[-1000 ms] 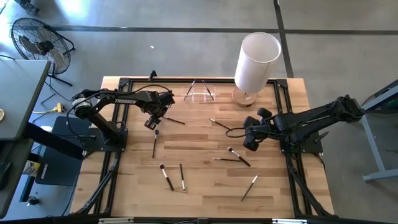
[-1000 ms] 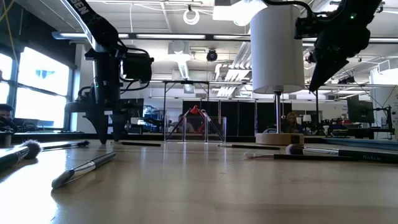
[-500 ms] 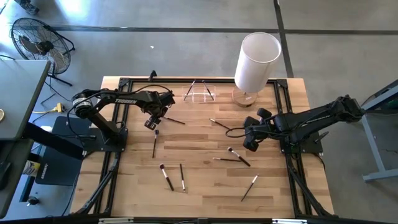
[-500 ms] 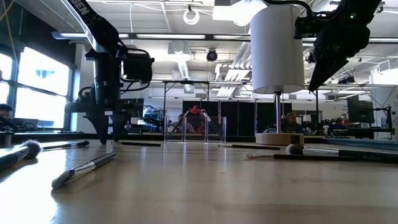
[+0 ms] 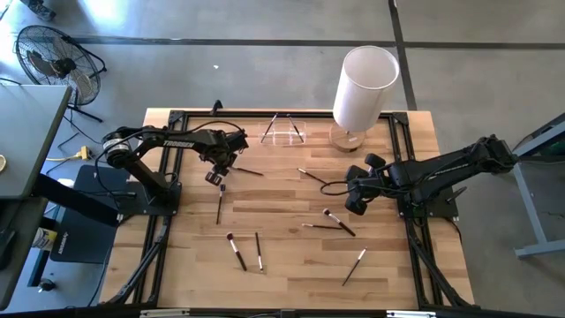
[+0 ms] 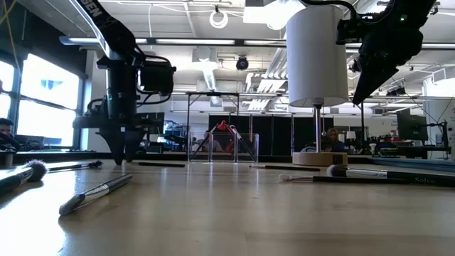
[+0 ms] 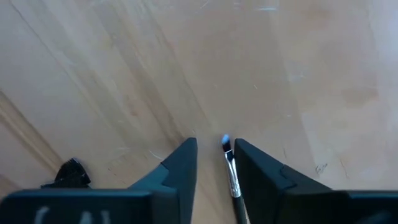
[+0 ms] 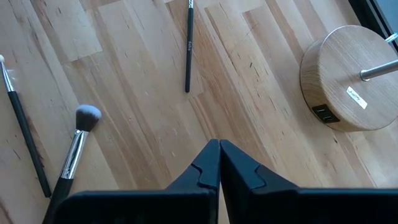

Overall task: Put items in baskets/containers
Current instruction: Put the black eyeshadow brush into the transparent organizer

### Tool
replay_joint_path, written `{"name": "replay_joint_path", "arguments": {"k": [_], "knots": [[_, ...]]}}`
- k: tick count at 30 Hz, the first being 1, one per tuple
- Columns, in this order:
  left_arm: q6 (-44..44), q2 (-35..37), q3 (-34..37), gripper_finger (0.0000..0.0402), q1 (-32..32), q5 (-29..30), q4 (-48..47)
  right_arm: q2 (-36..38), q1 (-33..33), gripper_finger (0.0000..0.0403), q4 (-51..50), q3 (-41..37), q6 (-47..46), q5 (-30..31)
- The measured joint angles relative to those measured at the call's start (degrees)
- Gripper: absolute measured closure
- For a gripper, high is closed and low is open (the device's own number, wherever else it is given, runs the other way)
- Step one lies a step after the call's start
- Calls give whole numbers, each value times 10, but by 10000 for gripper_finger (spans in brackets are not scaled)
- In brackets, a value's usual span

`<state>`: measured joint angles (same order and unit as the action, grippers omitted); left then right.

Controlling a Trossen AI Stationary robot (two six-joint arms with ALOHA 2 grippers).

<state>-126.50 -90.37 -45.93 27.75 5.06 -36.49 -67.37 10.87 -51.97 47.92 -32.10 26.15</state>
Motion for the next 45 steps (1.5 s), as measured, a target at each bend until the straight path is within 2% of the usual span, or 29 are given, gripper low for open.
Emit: {"name": "replay_joint_path", "arguments": {"k": [23, 30, 35, 40, 45], "knots": [[8, 0, 0, 398, 0, 5, 3, 0, 0, 397, 4, 0, 1, 0], [73, 0, 0, 401, -1, 23, 6, 0, 0, 401, 16, 0, 12, 3], [164, 3, 0, 401, -2, 45, 21, 0, 0, 397, 33, 0, 27, 3], [253, 11, 0, 401, -15, 129, 94, 0, 0, 400, 39, 0, 40, 3], [345, 32, -2, 401, -18, 150, 184, 0, 0, 400, 40, 0, 41, 3]]}}
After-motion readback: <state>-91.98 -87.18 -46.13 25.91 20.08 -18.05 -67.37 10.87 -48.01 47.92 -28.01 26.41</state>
